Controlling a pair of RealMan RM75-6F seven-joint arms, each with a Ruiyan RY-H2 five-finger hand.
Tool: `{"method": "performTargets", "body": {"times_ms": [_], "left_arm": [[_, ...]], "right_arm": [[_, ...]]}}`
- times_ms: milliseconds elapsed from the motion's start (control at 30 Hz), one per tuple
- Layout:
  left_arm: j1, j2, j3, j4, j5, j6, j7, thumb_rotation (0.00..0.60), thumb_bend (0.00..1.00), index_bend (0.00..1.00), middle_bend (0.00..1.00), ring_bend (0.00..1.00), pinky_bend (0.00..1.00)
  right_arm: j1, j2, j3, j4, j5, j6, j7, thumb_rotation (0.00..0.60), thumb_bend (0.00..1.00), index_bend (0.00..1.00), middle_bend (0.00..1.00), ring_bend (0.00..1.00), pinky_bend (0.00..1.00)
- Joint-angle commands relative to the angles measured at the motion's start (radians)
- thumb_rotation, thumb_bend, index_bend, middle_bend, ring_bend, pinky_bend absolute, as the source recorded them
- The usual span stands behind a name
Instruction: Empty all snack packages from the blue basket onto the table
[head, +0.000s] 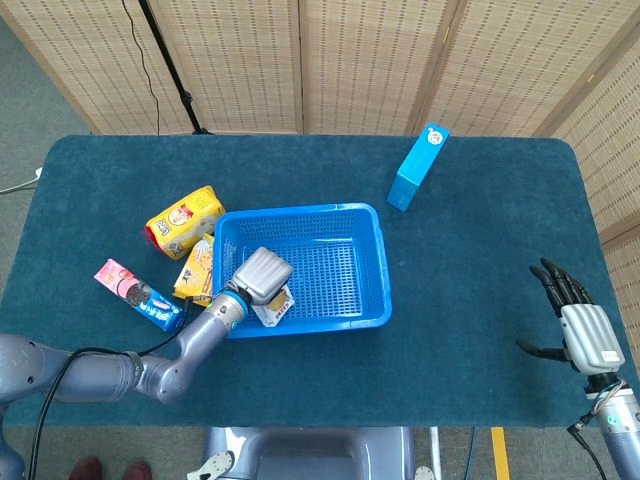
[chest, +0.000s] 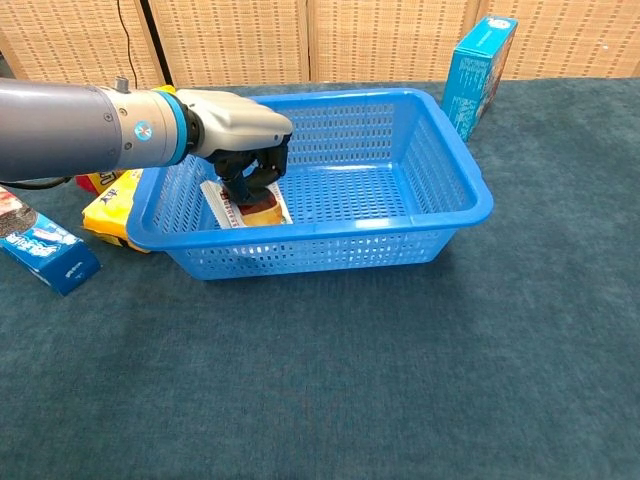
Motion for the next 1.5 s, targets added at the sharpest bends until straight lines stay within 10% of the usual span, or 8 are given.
{"method": "performTargets", "body": {"times_ms": [33,633,900,1300,1367,1433,1500], "left_arm": [[0.011,0.004,-0.011,-0.001,0.015,0.002,-0.018,0.600,0.49,0.86,0.76,0.74,0.83],[0.190,0.372,-0.133,-0.280,0.308,0.109,-0.320,0.600,0.49,0.87,0.79,0.77,0.86],[0.439,0.619,-0.010,-0.299,0.646,0.196,-0.609,0.600,0.49,0.87,0.79,0.76,0.86],[0.617,0.494,0.114,-0.070,0.922,0.287,-0.804,0.600,0.48,0.86,0.78,0.73,0.86],[0.634,0.474,0.130,-0.034,0.934,0.282,-0.829,0.600,0.42,0.70,0.61,0.55,0.78],[0.635,0.479,0.169,-0.023,0.948,0.220,-0.896,0.600,0.22,0.21,0.16,0.14,0.35],[0.641,0.482,0.175,-0.019,0.968,0.227,-0.990,0.600,0.05,0.00,0.00,0.00,0.05]], "right_arm": [[0.000,0.000,0.000,-0.001,-0.001,0.001,0.001,0.600,0.00,0.00,0.00,0.00,0.10],[-0.001,0.001,-0.009,-0.015,-0.023,0.013,-0.011,0.600,0.00,0.00,0.00,0.00,0.10],[-0.007,0.008,-0.021,-0.037,-0.056,0.035,-0.021,0.600,0.00,0.00,0.00,0.00,0.10],[-0.005,0.012,-0.037,-0.065,-0.090,0.045,-0.040,0.600,0.00,0.00,0.00,0.00,0.10],[-0.005,0.013,-0.038,-0.065,-0.091,0.044,-0.038,0.600,0.00,0.00,0.00,0.00,0.10],[-0.004,0.014,-0.039,-0.063,-0.091,0.043,-0.035,0.600,0.00,0.00,0.00,0.00,0.10],[-0.003,0.015,-0.040,-0.061,-0.094,0.044,-0.033,0.600,0.00,0.00,0.00,0.00,0.10]]}}
